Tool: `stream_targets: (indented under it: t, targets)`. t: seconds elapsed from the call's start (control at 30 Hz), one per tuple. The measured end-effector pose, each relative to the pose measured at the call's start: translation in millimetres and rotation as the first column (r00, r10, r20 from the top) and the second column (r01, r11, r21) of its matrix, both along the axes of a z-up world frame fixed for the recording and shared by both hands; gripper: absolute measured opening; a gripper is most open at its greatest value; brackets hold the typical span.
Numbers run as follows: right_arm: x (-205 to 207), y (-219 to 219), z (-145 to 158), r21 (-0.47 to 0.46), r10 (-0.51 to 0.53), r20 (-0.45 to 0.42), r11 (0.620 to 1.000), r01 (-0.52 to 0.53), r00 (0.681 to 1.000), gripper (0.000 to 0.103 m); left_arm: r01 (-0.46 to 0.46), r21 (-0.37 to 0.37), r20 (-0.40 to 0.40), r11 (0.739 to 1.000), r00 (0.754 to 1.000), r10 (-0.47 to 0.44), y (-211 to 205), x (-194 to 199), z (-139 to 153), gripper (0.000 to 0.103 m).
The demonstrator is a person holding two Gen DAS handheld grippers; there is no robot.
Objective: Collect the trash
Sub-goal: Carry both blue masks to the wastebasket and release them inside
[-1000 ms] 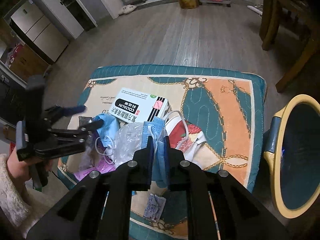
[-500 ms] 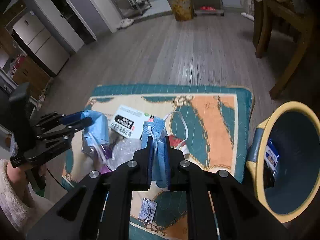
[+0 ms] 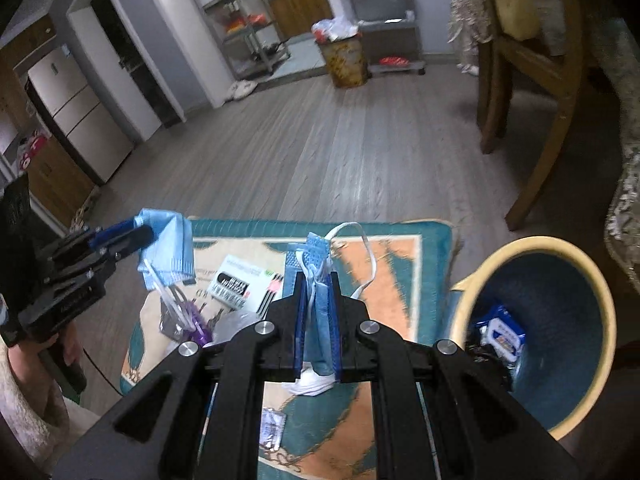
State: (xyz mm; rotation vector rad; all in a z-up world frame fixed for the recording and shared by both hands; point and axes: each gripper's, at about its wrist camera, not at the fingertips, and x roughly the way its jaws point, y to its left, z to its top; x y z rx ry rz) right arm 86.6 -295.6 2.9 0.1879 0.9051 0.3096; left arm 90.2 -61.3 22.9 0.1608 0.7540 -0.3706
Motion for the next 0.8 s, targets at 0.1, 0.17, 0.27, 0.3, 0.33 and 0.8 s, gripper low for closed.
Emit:
stream_targets:
  t: [0.1, 0.17, 0.27, 0.3, 0.33, 0.8]
  targets:
    - [-2.7, -22.3, 3.7, 0.004, -0.049, 0.012, 0.999, 0.049, 0.999, 0.009, 0.026, 0.006, 0.006, 1.0, 1.0, -0.026, -20.4, 0.3, -1.6, 0.029]
    - [-4.6, -36.2, 5.3, 0.009, -0.075, 0.015, 0.997, 0.074, 0.997, 0.009, 0.041, 0.005, 0.009, 0.999, 0.999, -0.041, -32.7, -2.0, -2.3, 0.029]
    - [-7.8, -61.4, 5.4, 0.014, -0.116, 0.016, 0.993, 0.116, 0.993, 0.009, 0.06, 0.0, 0.014, 0.998, 0.998, -0.06, -48.6, -3.7, -3.9, 0.029]
    - [-9.4, -66.9, 4.9, 0.016, -0.125, 0.014, 0.992, 0.125, 0.992, 0.009, 0.068, 0.0, 0.015, 0.998, 0.998, -0.068, -54.1, -4.1, -4.0, 0.029]
    - [-10.4, -73.1, 4.3, 0.018, -0.134, 0.013, 0.991, 0.134, 0.991, 0.009, 0.078, -0.001, 0.018, 0.997, 0.997, -0.078, -61.8, -5.1, -4.5, 0.029]
    - [-29.8, -161.9, -14.6, 0.013, -0.298, -0.028, 0.954, 0.298, 0.954, 0.009, 0.201, -0.008, 0.001, 0.98, 0.98, -0.201, -147.3, -18.0, -24.5, 0.029]
